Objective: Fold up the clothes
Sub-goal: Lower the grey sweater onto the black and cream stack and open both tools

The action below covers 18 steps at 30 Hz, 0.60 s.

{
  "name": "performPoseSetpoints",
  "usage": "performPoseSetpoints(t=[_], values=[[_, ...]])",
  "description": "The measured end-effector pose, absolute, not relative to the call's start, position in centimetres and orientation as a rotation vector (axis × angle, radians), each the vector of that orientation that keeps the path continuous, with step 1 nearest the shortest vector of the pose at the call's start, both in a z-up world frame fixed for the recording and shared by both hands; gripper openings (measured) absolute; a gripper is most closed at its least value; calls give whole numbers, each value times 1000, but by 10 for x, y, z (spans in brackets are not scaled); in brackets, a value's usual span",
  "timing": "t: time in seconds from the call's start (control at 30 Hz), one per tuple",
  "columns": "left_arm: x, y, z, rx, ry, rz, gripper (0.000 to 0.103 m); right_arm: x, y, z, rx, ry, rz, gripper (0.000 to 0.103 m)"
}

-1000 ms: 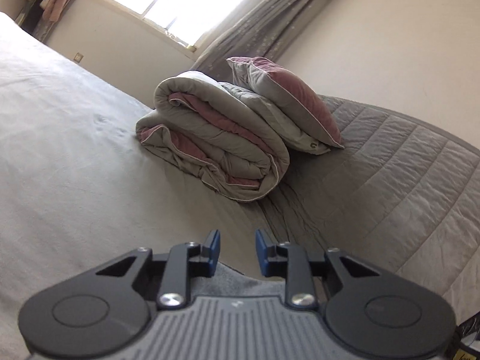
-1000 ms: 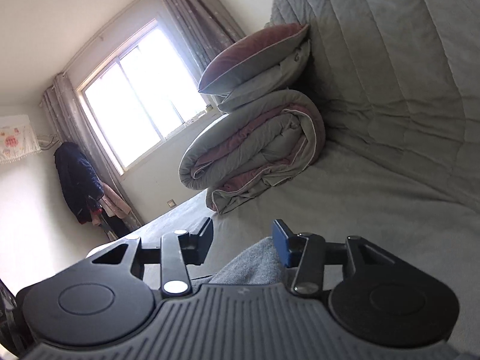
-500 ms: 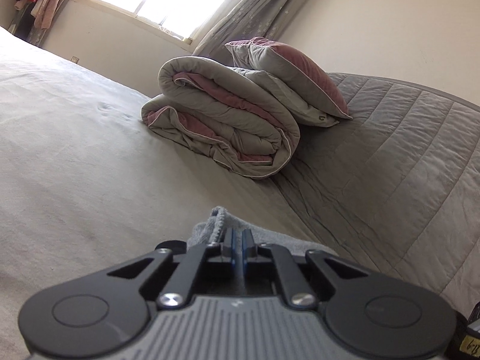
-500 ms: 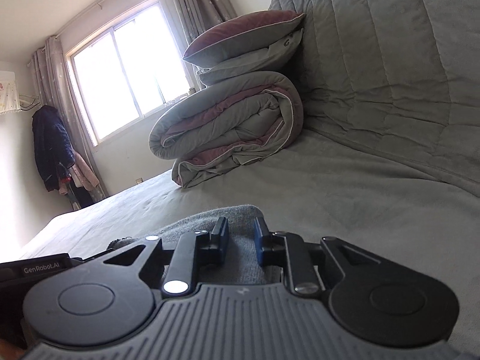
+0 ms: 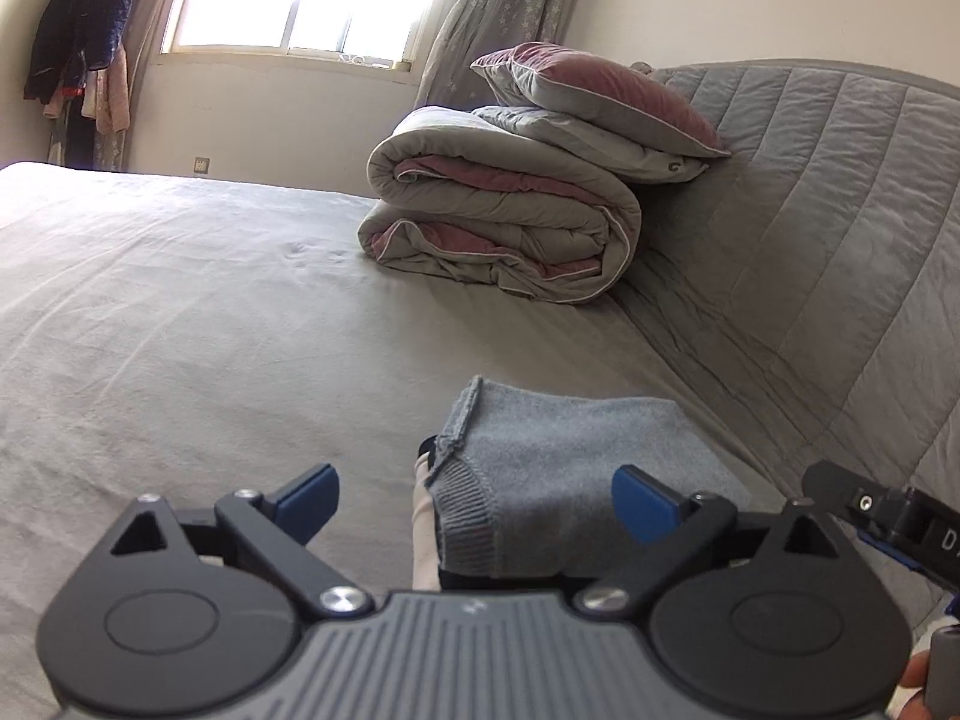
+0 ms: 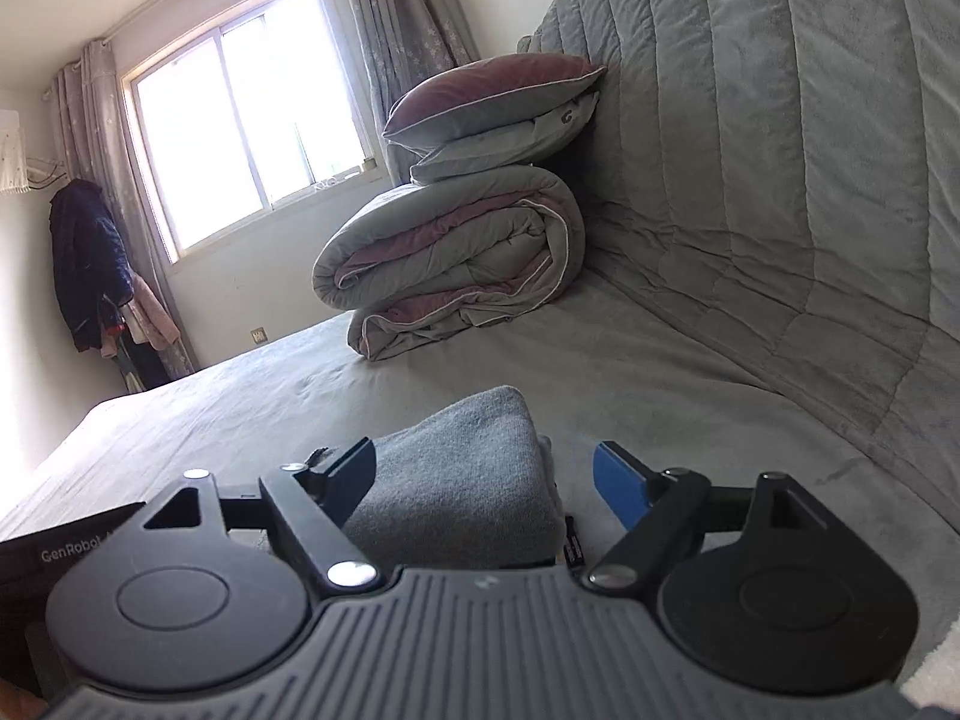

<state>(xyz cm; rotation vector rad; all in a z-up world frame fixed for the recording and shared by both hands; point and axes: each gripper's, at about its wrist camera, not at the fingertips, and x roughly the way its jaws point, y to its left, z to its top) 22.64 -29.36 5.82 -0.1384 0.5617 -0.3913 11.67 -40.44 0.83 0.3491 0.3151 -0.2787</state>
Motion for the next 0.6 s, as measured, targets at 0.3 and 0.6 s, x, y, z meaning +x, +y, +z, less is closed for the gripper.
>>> performPoseSetpoints(t=[0.3,0.6], values=[[195,-264,84,-43,719,-298,103,68,-385,19,461,456,-512,103],[161,-271,101,109,683,-297,102,45,-348,34,276,546,-472,103]])
